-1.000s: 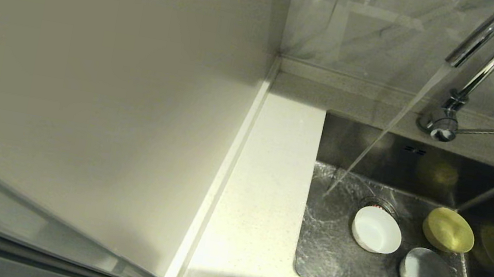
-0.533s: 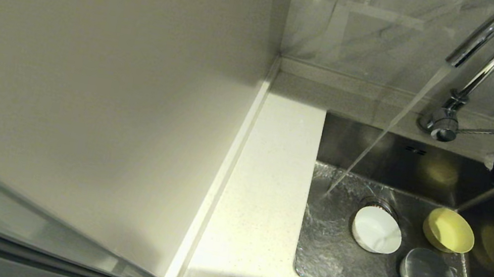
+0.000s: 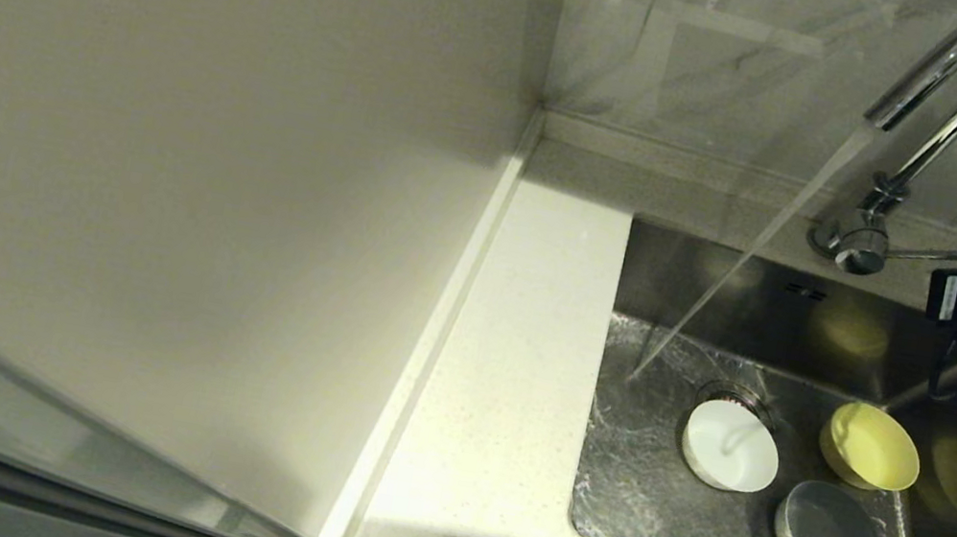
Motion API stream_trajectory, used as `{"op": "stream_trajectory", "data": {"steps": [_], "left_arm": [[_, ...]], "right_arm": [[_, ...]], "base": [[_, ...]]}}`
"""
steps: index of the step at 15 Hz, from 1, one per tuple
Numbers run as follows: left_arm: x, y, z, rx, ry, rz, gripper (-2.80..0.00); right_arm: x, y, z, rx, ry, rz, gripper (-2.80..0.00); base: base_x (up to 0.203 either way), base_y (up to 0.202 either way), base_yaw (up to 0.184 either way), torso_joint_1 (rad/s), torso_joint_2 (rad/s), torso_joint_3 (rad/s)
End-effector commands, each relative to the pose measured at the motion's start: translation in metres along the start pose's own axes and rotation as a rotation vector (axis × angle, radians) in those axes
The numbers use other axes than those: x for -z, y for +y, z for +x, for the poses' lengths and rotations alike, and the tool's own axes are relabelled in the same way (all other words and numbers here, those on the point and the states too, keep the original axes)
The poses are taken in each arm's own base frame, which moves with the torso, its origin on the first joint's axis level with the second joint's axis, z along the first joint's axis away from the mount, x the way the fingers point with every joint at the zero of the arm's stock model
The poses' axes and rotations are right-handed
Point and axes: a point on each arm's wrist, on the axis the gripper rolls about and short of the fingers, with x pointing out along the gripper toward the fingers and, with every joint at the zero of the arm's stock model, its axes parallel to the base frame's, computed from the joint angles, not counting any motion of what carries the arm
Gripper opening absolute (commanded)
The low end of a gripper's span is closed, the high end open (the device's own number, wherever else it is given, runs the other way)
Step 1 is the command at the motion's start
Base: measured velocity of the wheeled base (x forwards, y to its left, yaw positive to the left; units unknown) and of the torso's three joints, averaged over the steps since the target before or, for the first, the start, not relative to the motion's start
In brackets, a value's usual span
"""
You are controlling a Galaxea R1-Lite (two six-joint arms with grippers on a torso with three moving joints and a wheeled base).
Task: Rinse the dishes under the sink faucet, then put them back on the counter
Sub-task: Turn off the faucet
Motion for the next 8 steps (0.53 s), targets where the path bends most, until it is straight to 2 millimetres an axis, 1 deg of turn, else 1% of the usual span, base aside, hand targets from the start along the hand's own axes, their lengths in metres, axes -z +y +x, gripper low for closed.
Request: {"op": "stream_trajectory", "data": {"steps": [1,3,8], "left_arm": [[0.000,0.000,0.000,0.001,-0.003,-0.001,-2.80],[0.000,0.000,0.000,-0.002,-0.003,-0.001,-2.80],[0.000,0.000,0.000,0.000,-0.003,-0.001,-2.80]], "right_arm": [[-0.007,-0.003,0.015,0.023,-0.023,-0.002,-2.80],[-0.013,-0.005,0.023,0.044,-0.046,-0.002,-2.80],[-0.014,-0.003,0.037,0.064,-0.080,0.002,-2.80]], "base": [[0.000,0.000,0.000,0.000,0.00,0.000],[0.000,0.000,0.000,0.000,0.00,0.000],[0.000,0.000,0.000,0.000,0.00,0.000]]}}
